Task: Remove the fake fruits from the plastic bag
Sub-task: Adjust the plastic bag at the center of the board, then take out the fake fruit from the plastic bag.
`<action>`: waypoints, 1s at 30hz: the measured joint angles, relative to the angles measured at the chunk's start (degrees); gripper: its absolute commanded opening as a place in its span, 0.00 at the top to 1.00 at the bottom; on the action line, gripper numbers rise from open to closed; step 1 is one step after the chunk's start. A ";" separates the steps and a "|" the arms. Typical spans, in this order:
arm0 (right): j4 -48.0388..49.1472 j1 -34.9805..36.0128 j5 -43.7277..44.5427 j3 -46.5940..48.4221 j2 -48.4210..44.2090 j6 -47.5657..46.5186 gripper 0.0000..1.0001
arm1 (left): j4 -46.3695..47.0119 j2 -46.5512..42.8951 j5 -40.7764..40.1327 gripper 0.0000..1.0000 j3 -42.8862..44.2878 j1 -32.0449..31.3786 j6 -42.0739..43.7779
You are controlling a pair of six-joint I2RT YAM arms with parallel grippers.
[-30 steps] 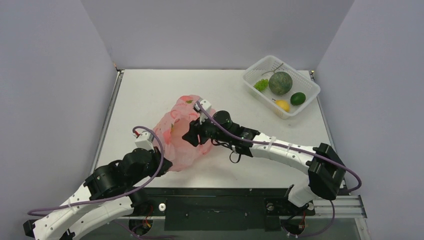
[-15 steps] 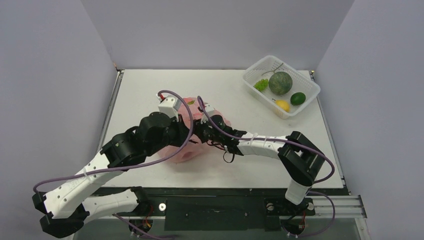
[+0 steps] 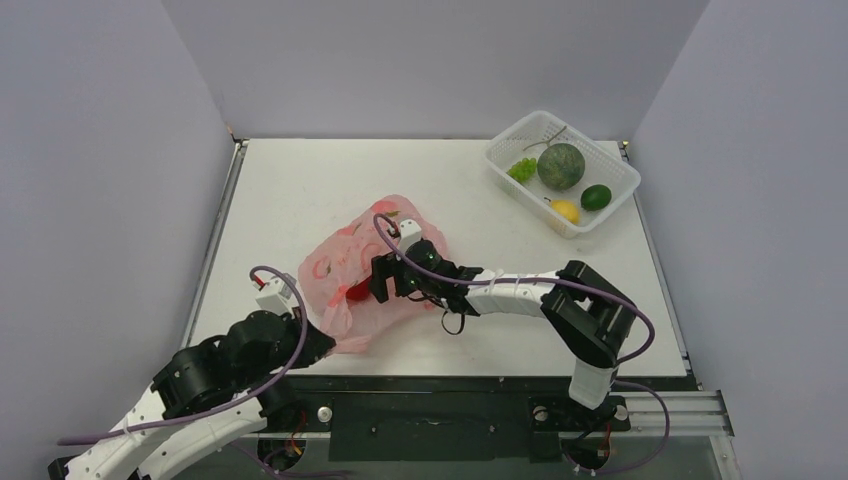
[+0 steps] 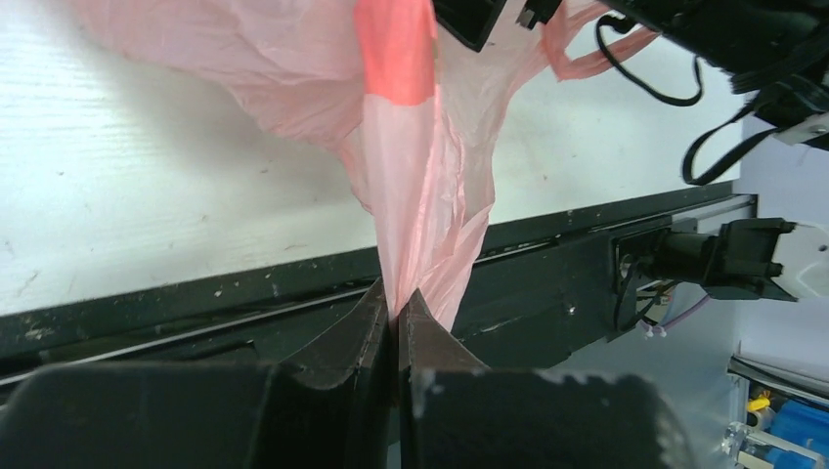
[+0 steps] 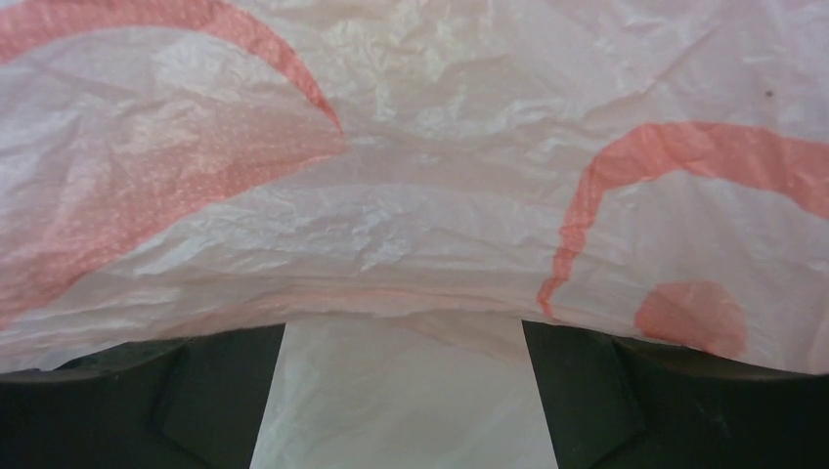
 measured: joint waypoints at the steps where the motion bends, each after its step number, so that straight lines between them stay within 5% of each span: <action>1: -0.74 0.33 0.85 0.44 0.35 -1.05 0.15 | -0.74 0.17 0.04 1.00 -0.04 0.00 -0.37; 24: 8.94 7.02 13.11 8.26 11.82 -2.80 0.12 | -2.47 6.25 0.26 1.00 0.70 0.00 0.11; 30: 9.66 7.02 13.55 9.64 14.95 -1.88 0.20 | -0.96 6.19 1.01 1.00 -0.37 0.00 0.04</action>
